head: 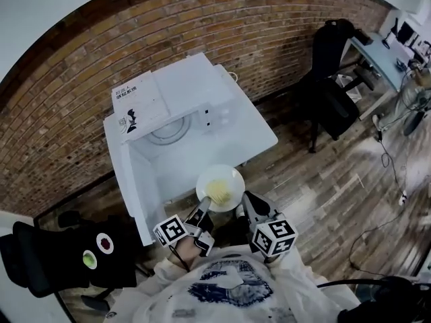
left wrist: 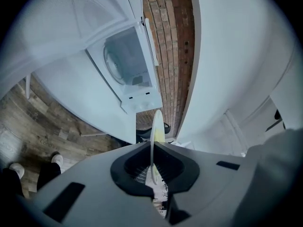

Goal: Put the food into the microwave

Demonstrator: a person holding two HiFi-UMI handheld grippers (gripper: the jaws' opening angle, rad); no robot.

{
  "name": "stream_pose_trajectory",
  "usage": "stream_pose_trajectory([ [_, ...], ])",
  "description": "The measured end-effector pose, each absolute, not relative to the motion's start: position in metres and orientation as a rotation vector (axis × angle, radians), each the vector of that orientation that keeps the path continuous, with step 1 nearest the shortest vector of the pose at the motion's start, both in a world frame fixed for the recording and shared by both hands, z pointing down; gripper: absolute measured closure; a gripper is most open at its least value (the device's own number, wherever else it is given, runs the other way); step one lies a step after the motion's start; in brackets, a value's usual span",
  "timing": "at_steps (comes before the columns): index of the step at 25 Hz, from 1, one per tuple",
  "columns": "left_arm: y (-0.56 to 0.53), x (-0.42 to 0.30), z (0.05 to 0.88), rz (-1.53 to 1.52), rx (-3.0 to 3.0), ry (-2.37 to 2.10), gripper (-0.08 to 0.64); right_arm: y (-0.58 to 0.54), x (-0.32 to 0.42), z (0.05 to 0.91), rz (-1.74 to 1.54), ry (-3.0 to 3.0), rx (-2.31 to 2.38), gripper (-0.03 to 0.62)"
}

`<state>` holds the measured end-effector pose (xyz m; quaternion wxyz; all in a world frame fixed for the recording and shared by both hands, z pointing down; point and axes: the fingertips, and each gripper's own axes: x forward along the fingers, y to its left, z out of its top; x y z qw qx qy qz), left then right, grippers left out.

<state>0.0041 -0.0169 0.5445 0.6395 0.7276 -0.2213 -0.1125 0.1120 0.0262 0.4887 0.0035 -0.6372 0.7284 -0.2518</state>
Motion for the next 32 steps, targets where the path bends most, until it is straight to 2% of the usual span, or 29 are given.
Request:
stream_pose_trajectory([
  [19,-0.107,0.047,0.545,-0.493,1.528,-0.814,0.544,-0.109,0.166,0.493,-0.869,2.661,-1.596,0.578],
  [25,-0.122,0.035,0.548,-0.593,1.471,-0.889,0.543,-0.136,0.160,0.499,-0.892,2.731,-1.492,0.578],
  [32,-0.134,-0.001,0.566,-0.558,1.427,-0.986,0.543,-0.156,0.135,0.500,-0.904,2.774,-1.446,0.578],
])
